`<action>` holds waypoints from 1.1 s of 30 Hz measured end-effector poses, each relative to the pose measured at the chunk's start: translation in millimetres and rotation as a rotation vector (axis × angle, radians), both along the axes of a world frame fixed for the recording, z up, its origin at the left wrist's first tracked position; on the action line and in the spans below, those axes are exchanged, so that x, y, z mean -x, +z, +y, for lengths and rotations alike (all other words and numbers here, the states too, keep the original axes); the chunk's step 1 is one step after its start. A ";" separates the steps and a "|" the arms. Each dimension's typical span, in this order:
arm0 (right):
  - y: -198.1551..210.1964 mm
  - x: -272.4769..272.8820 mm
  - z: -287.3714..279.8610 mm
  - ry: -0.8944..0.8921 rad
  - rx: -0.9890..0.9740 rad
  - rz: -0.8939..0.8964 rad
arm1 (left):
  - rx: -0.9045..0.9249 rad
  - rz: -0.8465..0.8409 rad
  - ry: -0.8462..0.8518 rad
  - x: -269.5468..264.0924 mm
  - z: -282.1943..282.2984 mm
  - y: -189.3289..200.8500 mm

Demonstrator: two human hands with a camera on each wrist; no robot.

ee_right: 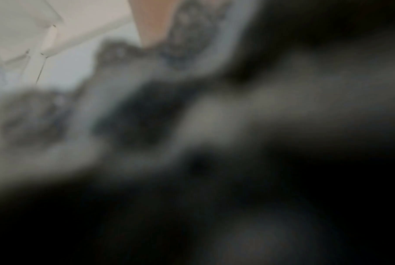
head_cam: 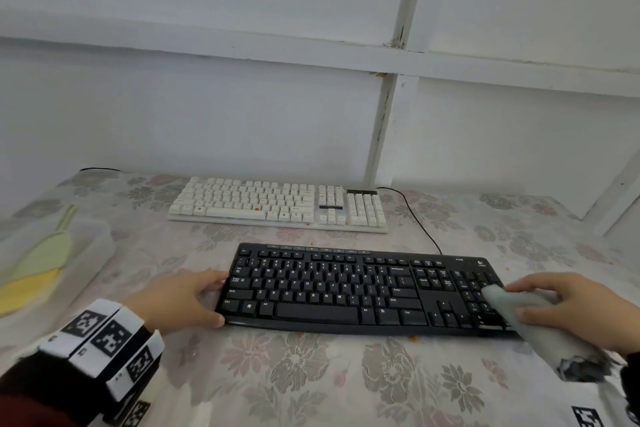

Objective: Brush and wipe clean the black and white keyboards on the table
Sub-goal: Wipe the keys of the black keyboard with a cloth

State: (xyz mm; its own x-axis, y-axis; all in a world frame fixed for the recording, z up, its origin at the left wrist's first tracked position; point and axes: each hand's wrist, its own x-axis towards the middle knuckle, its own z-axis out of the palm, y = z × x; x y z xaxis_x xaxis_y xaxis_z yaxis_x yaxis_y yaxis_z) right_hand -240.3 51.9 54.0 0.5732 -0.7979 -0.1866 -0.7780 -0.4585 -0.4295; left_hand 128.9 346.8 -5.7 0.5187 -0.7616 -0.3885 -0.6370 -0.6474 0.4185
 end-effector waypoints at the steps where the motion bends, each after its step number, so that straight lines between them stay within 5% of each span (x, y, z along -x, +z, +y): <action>1: 0.6 -1.8 1.8 0.017 -0.015 -0.006 | 0.011 0.001 0.012 3.2 3.1 4.7; 12: 21.1 -80.0 77.0 0.107 -0.068 -0.210 | 0.275 -0.074 0.063 -35.4 63.6 43.3; 21: 15.2 -239.4 178.8 0.226 -0.312 -0.401 | 0.300 -0.160 0.044 -129.2 142.4 51.6; 33: -2.5 -408.8 289.3 0.374 -0.336 -0.429 | 0.191 -0.144 -0.026 -212.6 175.9 40.9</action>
State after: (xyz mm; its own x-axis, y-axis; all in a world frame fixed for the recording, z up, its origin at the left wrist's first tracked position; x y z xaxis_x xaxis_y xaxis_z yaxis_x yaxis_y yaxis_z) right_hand 168.5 341.2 51.5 0.8791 -0.4691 -0.0842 -0.3207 -0.4516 -0.8326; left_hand 341.4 522.7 35.2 0.5380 -0.8277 -0.1596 -0.7141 -0.5481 0.4355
